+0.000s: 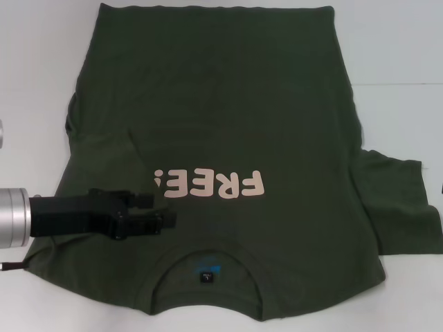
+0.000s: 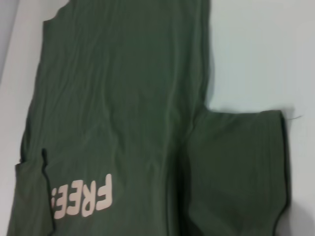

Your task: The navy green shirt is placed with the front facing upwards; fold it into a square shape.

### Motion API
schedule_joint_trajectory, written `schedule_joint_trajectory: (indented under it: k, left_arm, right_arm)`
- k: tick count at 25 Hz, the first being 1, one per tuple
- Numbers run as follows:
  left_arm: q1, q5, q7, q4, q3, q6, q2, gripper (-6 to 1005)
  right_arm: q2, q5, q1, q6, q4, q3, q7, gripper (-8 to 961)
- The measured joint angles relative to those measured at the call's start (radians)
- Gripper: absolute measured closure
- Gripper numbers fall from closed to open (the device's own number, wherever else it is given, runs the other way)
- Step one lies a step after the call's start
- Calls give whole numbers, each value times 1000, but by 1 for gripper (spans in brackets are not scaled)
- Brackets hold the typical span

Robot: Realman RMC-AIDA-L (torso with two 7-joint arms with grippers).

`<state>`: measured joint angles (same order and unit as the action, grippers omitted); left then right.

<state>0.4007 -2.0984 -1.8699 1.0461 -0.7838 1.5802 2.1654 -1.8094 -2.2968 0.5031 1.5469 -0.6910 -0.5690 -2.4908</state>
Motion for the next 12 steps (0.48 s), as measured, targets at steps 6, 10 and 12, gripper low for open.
schedule_joint_trajectory:
  k: [6, 10, 12]
  left_arm:
    - [1, 7, 0, -1, 0, -1, 2, 269]
    - [1, 9, 1, -1, 0, -3, 2, 269]
    - [1, 9, 1, -1, 0, -5, 2, 269]
  right_arm:
    - [-30, -54, 16, -50, 2, -6, 8, 35]
    - [-51, -75, 23, -97, 4, -6, 9, 38]
    - [-60, -77, 25, -112, 4, -8, 10, 38]
